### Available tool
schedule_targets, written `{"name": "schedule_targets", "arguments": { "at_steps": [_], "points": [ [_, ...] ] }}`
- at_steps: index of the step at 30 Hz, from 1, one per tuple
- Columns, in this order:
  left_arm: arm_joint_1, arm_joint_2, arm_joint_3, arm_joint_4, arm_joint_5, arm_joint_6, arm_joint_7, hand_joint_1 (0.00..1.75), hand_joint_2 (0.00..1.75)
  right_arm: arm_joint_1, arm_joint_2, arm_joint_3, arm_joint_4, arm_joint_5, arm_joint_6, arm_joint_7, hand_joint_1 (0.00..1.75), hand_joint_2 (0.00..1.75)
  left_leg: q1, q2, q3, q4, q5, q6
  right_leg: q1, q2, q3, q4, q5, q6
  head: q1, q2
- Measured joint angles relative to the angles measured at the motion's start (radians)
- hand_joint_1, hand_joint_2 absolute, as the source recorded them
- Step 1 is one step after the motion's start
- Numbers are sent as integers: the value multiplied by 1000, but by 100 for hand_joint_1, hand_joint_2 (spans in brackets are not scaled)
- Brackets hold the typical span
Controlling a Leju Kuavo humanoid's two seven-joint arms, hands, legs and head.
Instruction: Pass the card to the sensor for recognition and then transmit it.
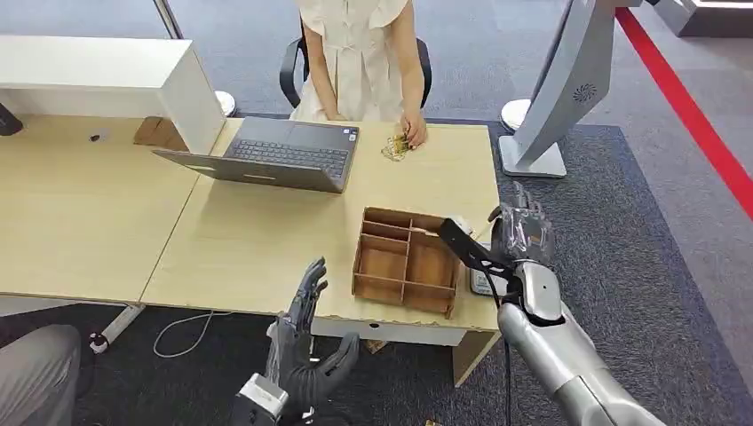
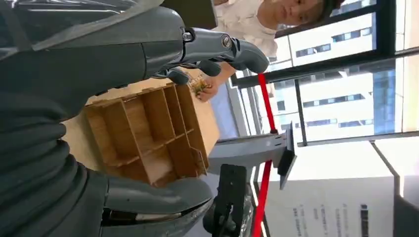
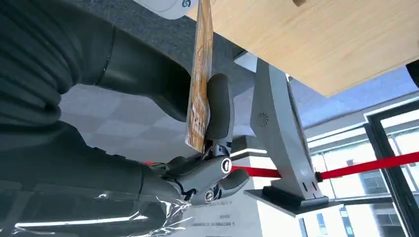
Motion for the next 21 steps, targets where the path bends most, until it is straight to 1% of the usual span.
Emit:
{"name": "schedule_targets", "arguments": {
  "at_steps": [11, 21],
  "points": [
    [5, 6, 0, -14, 3, 2, 11, 0, 175, -1, 4, 2, 60, 8, 18, -13, 175, 175, 0, 0, 0, 0, 0, 0, 0, 0, 0, 0, 0, 0, 0, 0],
    [8, 10, 0, -25, 1, 15, 21, 0, 175, -7, 27, 3, 124, 5, 34, -22, 175, 175, 0, 0, 0, 0, 0, 0, 0, 0, 0, 0, 0, 0, 0, 0]
  ]
}}
